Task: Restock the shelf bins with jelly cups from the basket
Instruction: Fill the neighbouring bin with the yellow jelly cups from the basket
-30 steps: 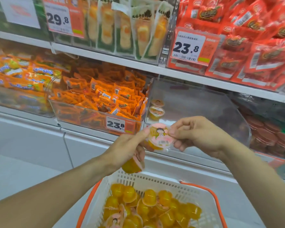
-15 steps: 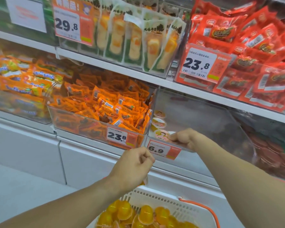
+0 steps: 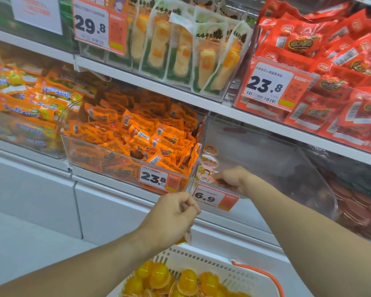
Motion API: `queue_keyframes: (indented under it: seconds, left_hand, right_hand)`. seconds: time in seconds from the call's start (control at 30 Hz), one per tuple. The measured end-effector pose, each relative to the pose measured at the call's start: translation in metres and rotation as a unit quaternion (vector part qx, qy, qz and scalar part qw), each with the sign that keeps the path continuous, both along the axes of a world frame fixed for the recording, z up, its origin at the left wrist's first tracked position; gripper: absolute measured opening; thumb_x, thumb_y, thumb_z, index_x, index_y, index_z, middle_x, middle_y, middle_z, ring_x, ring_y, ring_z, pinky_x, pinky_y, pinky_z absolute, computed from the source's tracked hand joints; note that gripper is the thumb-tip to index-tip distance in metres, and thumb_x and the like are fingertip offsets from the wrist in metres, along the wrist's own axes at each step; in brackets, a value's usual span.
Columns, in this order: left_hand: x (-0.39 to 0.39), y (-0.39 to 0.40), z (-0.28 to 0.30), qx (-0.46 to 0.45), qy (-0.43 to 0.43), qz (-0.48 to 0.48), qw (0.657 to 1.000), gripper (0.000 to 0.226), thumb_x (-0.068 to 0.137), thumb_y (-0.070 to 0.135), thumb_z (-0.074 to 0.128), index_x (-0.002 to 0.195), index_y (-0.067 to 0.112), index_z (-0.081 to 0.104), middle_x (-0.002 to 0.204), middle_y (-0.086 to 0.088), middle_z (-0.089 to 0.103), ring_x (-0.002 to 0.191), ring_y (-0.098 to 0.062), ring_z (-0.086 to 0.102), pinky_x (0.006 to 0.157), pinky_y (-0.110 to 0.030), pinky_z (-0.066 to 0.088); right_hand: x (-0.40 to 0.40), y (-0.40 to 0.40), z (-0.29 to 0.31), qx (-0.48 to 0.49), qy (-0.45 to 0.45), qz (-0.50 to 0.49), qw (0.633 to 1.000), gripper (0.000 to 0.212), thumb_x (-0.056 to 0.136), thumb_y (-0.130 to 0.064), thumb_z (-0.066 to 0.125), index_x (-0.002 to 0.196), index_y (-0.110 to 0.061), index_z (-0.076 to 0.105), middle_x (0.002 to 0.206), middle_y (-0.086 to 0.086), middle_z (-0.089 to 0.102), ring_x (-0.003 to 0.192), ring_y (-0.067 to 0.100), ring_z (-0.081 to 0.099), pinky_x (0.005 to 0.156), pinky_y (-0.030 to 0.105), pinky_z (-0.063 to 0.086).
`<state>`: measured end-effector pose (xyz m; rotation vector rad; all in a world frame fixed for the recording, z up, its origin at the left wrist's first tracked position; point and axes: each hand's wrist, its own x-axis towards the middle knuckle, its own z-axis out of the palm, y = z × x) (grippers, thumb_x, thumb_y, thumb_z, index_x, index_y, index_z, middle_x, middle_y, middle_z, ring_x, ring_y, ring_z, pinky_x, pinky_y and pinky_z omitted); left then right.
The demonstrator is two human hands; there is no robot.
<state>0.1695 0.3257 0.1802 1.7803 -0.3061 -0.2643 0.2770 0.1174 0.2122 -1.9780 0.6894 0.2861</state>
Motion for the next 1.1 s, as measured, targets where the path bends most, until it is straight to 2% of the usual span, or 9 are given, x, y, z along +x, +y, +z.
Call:
queue_keyframes:
  seconds: [0.23,0.33,0.4,0.5,0.63,0.73,0.83,0.97,1.1]
  left_hand:
    - [-0.001,-0.003,0.002,-0.044,0.021,0.033,0.998,0.024,0.098,0.009,0.048,0.086,0.012,0.068,0.064,-0.006,0.062,0.061,-0.028,0.067,0.071,-0.050,0.060]
    - [0.004,-0.003,0.002,-0.105,0.062,0.083,0.989,0.027,0.098,0.001,0.044,0.090,0.008,0.068,0.074,-0.008,0.063,0.074,-0.025,0.063,0.080,-0.050,0.058]
    - [0.006,-0.001,0.007,-0.150,0.094,0.100,0.979,0.025,0.092,-0.007,0.043,0.093,0.005,0.065,0.084,-0.009,0.065,0.080,-0.020,0.060,0.075,-0.040,0.057]
    - [0.005,0.002,0.013,-0.219,0.105,0.093,0.966,0.025,0.087,-0.011,0.042,0.096,0.005,0.060,0.093,-0.012,0.064,0.083,-0.021,0.059,0.075,-0.037,0.053]
    - [-0.001,0.001,0.019,-0.176,0.008,0.082,0.981,0.016,0.085,0.004,0.054,0.099,0.011,0.058,0.098,-0.007,0.060,0.081,-0.009,0.056,0.064,-0.010,0.043]
    - [-0.009,-0.007,0.017,-0.152,-0.038,0.063,0.986,0.027,0.077,0.024,0.054,0.104,0.023,0.055,0.101,0.003,0.060,0.083,-0.003,0.057,0.070,-0.011,0.044]
    - [-0.020,-0.021,0.016,-0.145,-0.061,0.037,0.987,0.026,0.084,0.025,0.057,0.109,0.028,0.051,0.094,0.018,0.061,0.088,-0.007,0.061,0.077,-0.022,0.050]
    - [-0.020,-0.032,0.018,-0.153,-0.074,0.079,0.982,0.015,0.099,0.013,0.054,0.108,0.024,0.048,0.084,0.021,0.063,0.072,0.005,0.060,0.067,-0.015,0.049]
    - [-0.015,-0.034,0.017,-0.102,-0.065,0.052,0.991,0.015,0.099,0.027,0.055,0.112,0.026,0.050,0.106,0.017,0.061,0.084,0.010,0.061,0.072,-0.009,0.048]
  right_hand:
    - [-0.006,0.002,0.007,-0.070,-0.012,0.012,0.997,0.022,0.095,-0.020,0.067,0.088,0.001,0.064,0.071,0.013,0.069,0.053,0.018,0.064,0.044,0.024,0.050]
    - [-0.007,0.000,0.015,-0.207,-0.136,0.030,0.968,0.025,0.097,-0.024,0.061,0.088,-0.002,0.068,0.076,0.010,0.071,0.061,0.020,0.064,0.060,0.029,0.056]
    - [-0.028,0.006,0.031,-0.226,-0.274,0.046,0.934,0.018,0.096,-0.023,0.059,0.087,-0.012,0.070,0.073,0.002,0.071,0.063,0.014,0.063,0.056,0.020,0.052]
    - [-0.080,0.024,0.047,-0.157,-0.346,0.119,0.917,0.015,0.094,-0.025,0.064,0.081,-0.019,0.069,0.064,-0.001,0.068,0.053,0.008,0.059,0.051,0.019,0.048]
    - [-0.141,0.039,0.035,0.069,-0.183,0.190,0.962,0.031,0.090,-0.033,0.069,0.098,-0.004,0.059,0.068,0.015,0.067,0.050,0.023,0.059,0.046,0.030,0.048]
    - [-0.164,0.045,0.023,0.238,-0.080,0.140,0.958,0.065,0.073,-0.037,0.079,0.118,0.000,0.050,0.077,0.023,0.067,0.058,0.030,0.065,0.052,0.034,0.055]
    - [-0.173,0.045,0.013,0.326,-0.087,0.083,0.938,0.069,0.069,-0.027,0.081,0.122,0.004,0.049,0.079,0.024,0.068,0.062,0.029,0.068,0.057,0.033,0.058]
    - [-0.174,0.028,0.008,0.339,-0.126,0.082,0.929,0.056,0.075,-0.010,0.079,0.122,0.000,0.051,0.077,0.023,0.064,0.061,0.029,0.062,0.060,0.034,0.057]
    - [-0.172,0.005,0.012,0.223,-0.175,0.129,0.950,0.043,0.081,0.002,0.076,0.119,-0.006,0.058,0.071,0.023,0.061,0.062,0.033,0.066,0.064,0.038,0.059]
